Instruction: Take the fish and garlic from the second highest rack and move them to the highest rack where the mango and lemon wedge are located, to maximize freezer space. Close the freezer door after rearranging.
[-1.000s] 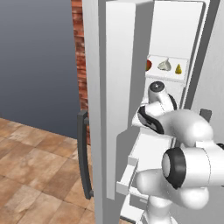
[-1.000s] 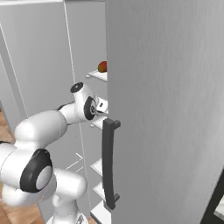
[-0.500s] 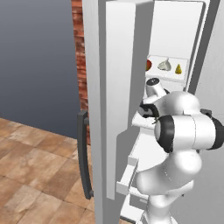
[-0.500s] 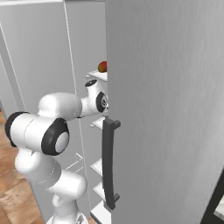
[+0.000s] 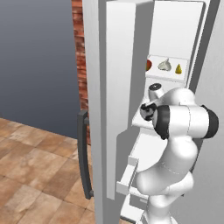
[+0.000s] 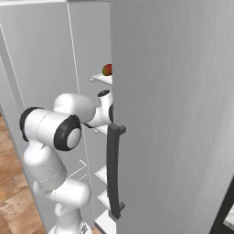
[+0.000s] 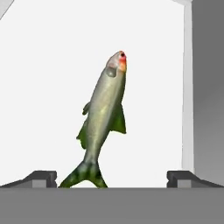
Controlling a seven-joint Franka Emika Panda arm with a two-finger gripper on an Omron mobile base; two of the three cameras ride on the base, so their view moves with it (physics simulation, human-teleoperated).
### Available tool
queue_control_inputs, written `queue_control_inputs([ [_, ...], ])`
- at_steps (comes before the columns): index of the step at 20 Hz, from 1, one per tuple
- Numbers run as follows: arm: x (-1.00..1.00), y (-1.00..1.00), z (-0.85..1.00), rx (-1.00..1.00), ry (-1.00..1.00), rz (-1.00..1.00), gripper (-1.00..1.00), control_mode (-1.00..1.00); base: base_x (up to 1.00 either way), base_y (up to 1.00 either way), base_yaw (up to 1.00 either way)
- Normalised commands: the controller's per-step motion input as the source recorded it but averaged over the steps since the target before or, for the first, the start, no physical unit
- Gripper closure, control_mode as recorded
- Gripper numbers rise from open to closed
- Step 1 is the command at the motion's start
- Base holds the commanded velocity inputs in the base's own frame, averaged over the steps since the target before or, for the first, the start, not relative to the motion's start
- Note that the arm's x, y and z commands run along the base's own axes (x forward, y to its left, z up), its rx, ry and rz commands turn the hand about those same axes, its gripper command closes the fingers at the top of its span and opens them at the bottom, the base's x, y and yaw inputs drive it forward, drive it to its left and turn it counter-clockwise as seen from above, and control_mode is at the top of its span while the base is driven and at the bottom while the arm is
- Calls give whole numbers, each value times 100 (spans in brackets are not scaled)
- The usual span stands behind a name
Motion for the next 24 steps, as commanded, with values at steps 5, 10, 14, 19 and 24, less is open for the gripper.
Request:
queue_control_inputs([
  [5, 19, -22, -38, 8, 0, 0, -100, -100, 0, 0, 0],
  [10, 36, -6, -28, 14, -1, 0, -100, -100, 0, 0, 0],
  [14, 41, 0, -29, 12, -10, 0, -100, -100, 0, 0, 0],
  [19, 35, -1, -39, 3, -4, 0, -100, -100, 0, 0, 0],
  [24, 23, -6, -51, 0, 0, 0, -100, -100, 0, 0, 0],
])
